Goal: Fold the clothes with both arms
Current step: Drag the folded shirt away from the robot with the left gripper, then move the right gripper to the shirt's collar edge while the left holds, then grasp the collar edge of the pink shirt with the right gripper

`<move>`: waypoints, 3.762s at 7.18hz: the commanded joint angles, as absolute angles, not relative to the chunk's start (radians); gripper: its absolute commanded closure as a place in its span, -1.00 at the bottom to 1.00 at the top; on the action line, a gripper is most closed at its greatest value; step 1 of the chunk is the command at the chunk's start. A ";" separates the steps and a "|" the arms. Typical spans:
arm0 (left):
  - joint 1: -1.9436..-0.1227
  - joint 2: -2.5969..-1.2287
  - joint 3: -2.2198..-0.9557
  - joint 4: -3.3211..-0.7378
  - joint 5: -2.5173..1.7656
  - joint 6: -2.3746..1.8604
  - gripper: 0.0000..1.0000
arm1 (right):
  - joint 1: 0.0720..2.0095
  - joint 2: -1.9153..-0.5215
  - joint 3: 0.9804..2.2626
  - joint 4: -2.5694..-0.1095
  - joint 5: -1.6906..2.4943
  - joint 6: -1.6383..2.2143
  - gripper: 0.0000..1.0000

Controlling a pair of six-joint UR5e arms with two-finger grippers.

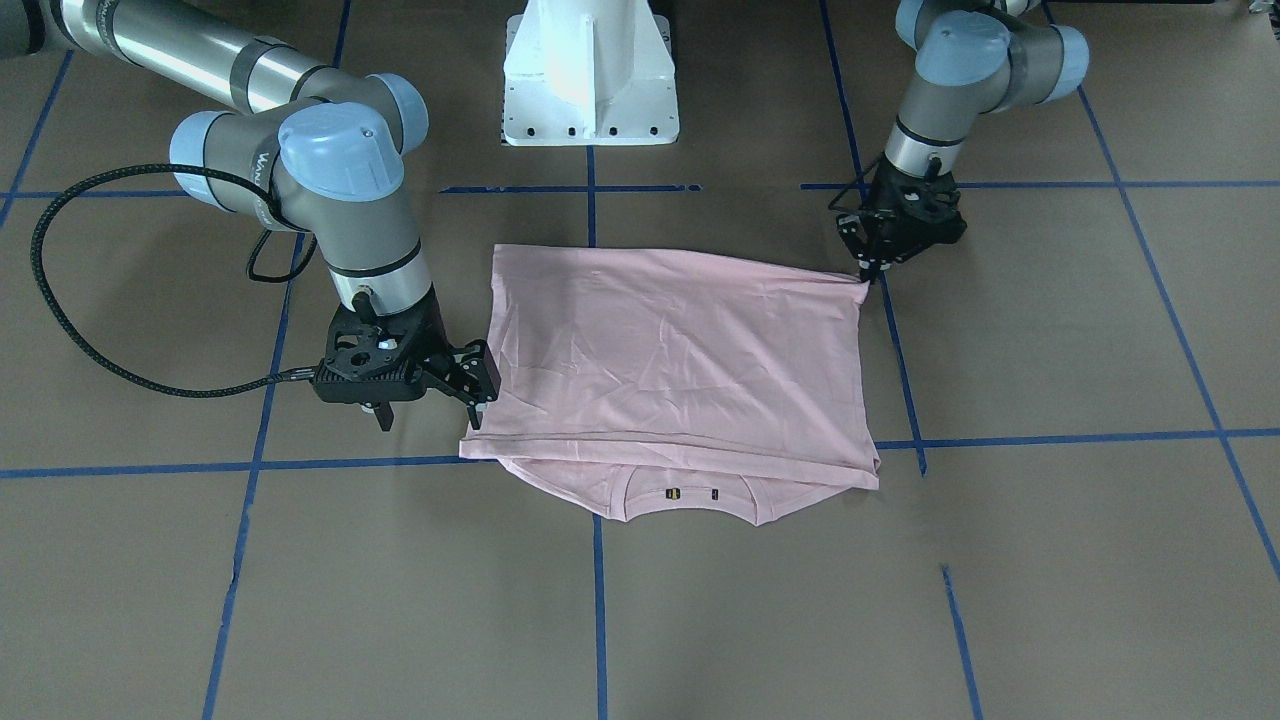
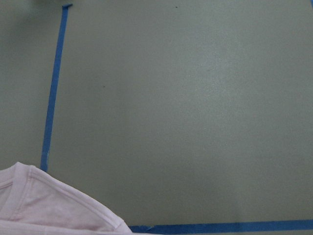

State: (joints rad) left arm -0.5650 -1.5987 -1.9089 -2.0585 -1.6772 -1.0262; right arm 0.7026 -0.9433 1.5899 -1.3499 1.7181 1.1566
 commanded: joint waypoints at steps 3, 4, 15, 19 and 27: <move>-0.886 -2.073 -1.304 -2.095 -1.677 -0.691 1.00 | 0.703 -0.953 1.588 -1.350 1.712 1.158 -1.00; -0.946 -2.188 -1.079 -2.232 -1.674 -0.617 1.00 | 0.703 -0.954 1.588 -1.350 1.710 1.167 -1.00; -1.008 -2.151 -1.100 -2.465 -1.842 -0.601 -1.00 | 0.508 -0.556 1.208 -1.353 1.644 1.774 -0.23; -1.008 -2.151 -1.101 -2.467 -1.842 -0.601 -1.00 | 0.443 -0.528 1.131 -1.355 1.606 1.761 -0.34; -1.009 -2.149 -1.100 -2.465 -1.844 -0.598 -1.00 | 0.400 -0.520 1.126 -1.342 1.500 1.789 -0.24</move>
State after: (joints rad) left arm -1.0086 -2.1491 -1.1005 -2.4656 -1.8438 -0.5984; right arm 0.4021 -0.5199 1.1260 -1.3430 1.5050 1.7869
